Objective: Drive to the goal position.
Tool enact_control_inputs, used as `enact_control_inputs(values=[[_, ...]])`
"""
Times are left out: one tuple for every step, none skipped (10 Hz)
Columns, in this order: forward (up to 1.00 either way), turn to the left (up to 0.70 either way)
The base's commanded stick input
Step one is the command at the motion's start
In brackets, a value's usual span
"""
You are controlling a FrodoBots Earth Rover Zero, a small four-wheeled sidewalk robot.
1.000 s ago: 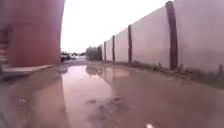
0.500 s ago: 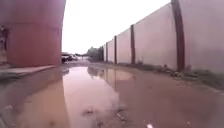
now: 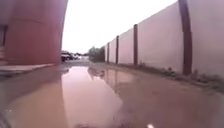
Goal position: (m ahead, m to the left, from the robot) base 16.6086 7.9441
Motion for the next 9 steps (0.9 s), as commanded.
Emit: enact_control_inputs(values=[[0.7, 0.0], [0.7, 0.0], [0.7, 0.0], [0.7, 0.0], [0.7, 0.0], [0.75, 0.0], [0.84, 0.0], [0.85, 0.0], [0.85, 0.25]])
